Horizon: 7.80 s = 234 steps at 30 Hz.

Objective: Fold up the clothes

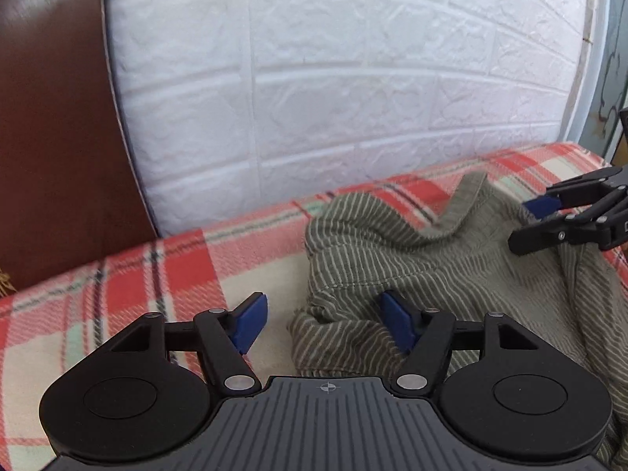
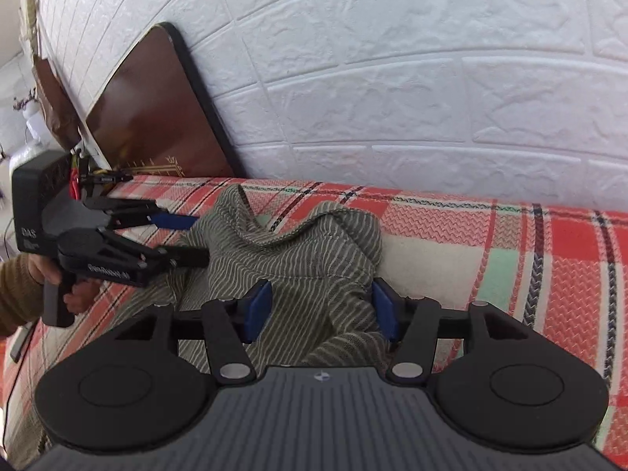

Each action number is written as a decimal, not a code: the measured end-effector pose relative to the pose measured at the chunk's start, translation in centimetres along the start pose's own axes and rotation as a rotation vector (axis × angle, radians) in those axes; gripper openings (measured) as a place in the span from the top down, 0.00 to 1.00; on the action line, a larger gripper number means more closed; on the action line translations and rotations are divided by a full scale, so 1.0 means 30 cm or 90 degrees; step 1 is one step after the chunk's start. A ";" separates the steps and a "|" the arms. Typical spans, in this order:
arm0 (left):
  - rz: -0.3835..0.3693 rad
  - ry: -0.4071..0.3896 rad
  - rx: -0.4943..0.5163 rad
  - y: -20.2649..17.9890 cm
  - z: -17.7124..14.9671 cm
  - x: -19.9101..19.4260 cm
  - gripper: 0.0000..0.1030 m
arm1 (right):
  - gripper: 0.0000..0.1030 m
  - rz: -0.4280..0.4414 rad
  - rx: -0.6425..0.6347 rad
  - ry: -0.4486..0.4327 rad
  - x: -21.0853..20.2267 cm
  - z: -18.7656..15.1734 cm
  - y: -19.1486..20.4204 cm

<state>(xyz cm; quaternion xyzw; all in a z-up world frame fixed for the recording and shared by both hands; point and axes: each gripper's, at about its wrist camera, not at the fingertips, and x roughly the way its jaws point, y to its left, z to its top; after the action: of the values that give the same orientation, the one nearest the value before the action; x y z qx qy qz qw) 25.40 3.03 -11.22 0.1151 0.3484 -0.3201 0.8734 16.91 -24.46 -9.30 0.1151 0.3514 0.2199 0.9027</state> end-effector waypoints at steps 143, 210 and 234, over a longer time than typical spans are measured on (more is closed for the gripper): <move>-0.074 -0.112 -0.321 -0.226 -0.498 -0.689 0.58 | 0.74 0.045 0.380 -0.162 -0.616 -0.591 0.203; -0.190 -0.059 -0.061 -0.573 -0.527 -0.754 0.32 | 0.62 0.057 0.124 0.000 -0.582 -0.496 0.526; -0.128 -0.033 -0.047 -0.744 -0.770 -0.810 0.27 | 0.69 -0.030 0.020 0.004 -0.650 -0.800 0.659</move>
<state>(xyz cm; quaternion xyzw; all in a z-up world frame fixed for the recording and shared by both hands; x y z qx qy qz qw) -14.64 7.29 -11.03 0.0390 0.3466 -0.3960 0.8494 -18.58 -15.17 -8.17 0.1201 0.3600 0.1934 0.9047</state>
